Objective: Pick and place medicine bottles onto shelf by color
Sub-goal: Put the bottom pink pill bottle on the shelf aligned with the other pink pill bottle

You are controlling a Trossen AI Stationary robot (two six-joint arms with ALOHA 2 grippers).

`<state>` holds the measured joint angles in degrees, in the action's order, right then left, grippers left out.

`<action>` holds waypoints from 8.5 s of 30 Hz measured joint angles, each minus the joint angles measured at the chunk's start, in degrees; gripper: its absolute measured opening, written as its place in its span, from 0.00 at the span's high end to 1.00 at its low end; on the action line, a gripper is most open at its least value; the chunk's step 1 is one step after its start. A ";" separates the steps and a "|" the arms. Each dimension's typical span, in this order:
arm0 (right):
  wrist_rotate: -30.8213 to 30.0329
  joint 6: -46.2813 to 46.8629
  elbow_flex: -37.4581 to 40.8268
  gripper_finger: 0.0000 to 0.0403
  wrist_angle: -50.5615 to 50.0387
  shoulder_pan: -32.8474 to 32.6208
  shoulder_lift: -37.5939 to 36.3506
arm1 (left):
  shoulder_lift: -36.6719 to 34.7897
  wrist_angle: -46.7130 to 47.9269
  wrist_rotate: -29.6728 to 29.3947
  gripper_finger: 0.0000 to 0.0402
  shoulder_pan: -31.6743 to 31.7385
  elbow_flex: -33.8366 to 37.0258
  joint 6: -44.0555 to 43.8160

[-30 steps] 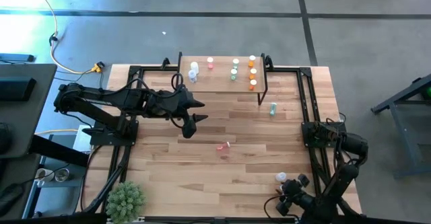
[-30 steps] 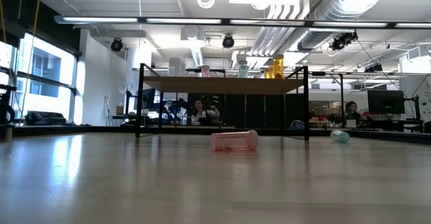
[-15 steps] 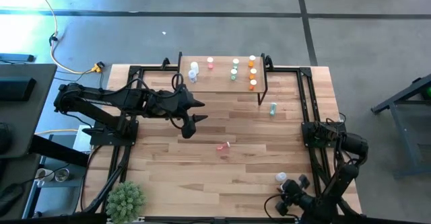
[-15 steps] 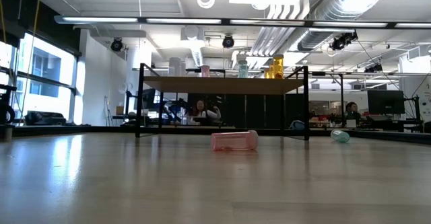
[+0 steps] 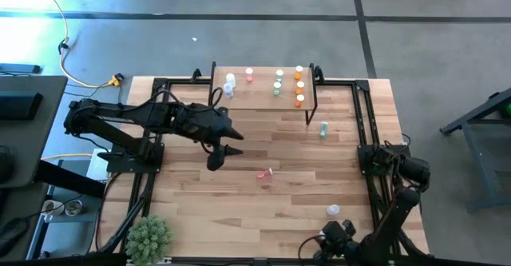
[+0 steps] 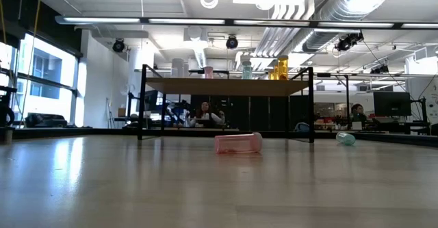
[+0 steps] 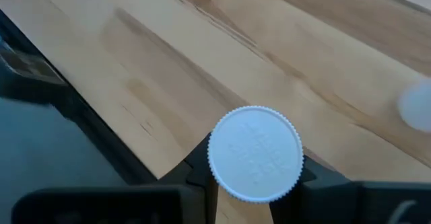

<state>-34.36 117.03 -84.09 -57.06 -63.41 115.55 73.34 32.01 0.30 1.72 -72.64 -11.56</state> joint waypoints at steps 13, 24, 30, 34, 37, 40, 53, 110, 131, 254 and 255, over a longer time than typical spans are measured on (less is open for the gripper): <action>-0.16 -17.51 -10.36 0.82 -0.57 12.06 0.00 | -0.04 6.07 12.90 0.46 3.71 0.00 13.28; 0.25 -39.01 -18.50 0.82 -0.48 22.67 0.00 | -0.28 22.24 13.06 0.46 9.03 0.00 19.89; 0.57 -48.52 -21.66 0.82 -0.52 27.34 0.00 | -0.28 22.68 13.09 0.46 9.15 -0.02 22.20; 0.80 -53.41 -23.60 0.82 -0.53 30.24 0.00 | -0.28 22.66 13.08 0.46 9.15 0.00 22.74; 0.79 -57.44 -25.04 0.82 -0.53 32.33 0.00 | -0.28 22.81 11.54 0.46 9.15 0.00 24.34; 0.75 -61.40 -26.67 0.82 -0.55 34.07 0.00 | -1.20 24.74 8.52 0.46 9.33 0.00 25.98; 0.75 -79.75 -36.53 0.82 -4.52 40.02 0.00 | -10.24 26.68 3.31 0.46 13.32 -0.02 25.34; 67.77 -116.24 -50.84 0.82 4.83 82.69 -1.22 | -7.31 -1.88 -12.71 0.46 8.93 0.02 35.60; 68.22 -113.26 -50.84 0.82 4.98 84.18 -1.22 | -5.74 -3.11 -22.15 0.46 6.30 -0.02 36.78; 46.35 -122.40 -47.13 0.82 -6.03 72.10 2.03 | -1.77 -0.11 0.66 0.46 14.13 -0.02 8.66; 46.37 -122.42 -47.13 0.82 -6.03 72.01 2.03 | -1.77 -0.23 0.65 0.46 14.12 -0.02 8.69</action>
<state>12.01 -5.39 -131.22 -63.09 8.60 117.58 71.57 31.79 0.95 15.85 -72.66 -2.87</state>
